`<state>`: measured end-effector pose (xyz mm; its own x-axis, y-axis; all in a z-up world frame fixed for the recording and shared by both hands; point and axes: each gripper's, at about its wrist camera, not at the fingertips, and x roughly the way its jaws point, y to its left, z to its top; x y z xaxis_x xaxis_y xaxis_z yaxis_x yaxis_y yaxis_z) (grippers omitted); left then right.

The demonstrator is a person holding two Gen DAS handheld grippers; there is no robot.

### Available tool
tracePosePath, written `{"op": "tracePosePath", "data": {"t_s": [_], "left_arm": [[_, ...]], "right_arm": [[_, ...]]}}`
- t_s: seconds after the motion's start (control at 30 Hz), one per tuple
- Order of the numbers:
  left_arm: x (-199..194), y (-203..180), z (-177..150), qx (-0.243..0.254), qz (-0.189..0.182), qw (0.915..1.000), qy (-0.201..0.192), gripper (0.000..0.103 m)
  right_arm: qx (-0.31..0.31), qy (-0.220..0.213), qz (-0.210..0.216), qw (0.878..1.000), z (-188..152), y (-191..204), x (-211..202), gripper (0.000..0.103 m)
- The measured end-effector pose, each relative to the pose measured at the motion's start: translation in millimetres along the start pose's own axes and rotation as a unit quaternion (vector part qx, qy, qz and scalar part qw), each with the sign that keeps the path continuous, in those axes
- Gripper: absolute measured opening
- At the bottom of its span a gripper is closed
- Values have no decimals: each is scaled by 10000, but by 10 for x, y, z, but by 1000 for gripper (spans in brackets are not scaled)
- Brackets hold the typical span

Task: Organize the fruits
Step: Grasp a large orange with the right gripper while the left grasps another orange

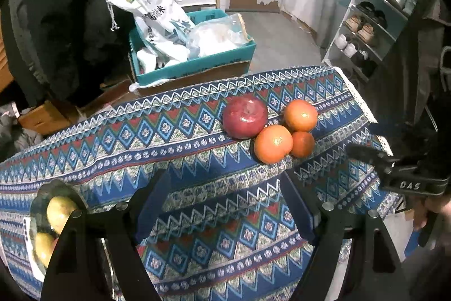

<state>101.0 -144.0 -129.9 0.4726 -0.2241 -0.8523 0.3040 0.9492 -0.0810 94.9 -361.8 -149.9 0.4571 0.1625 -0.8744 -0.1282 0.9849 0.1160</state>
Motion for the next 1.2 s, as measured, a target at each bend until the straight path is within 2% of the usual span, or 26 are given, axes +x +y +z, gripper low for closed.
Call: {"op": "tracePosePath", "data": {"t_s": [0.37, 0.57, 0.73, 0.93, 1.0, 1.2], "left_arm": [[634, -15, 12, 4, -106, 9995, 301, 81], [901, 17, -13, -120, -219, 9986, 465, 81], [1022, 19, -25, -172, -326, 9979, 539, 81], [1097, -28, -1, -224, -476, 9970, 568, 81], [1103, -49, 13, -247, -524, 9966, 581, 81], [1119, -178, 79, -260, -701, 9957, 554, 81]], "right_arm": [[69, 484, 50, 9988, -60, -160, 755, 80], [18, 510, 116, 9986, -41, -153, 930, 80], [-12, 507, 201, 9985, 6, -132, 1058, 75], [4, 575, 295, 9979, 25, -101, 1203, 59], [-17, 590, 377, 9975, 19, -77, 1225, 47], [-18, 565, 357, 9978, -47, -76, 1170, 45]]}}
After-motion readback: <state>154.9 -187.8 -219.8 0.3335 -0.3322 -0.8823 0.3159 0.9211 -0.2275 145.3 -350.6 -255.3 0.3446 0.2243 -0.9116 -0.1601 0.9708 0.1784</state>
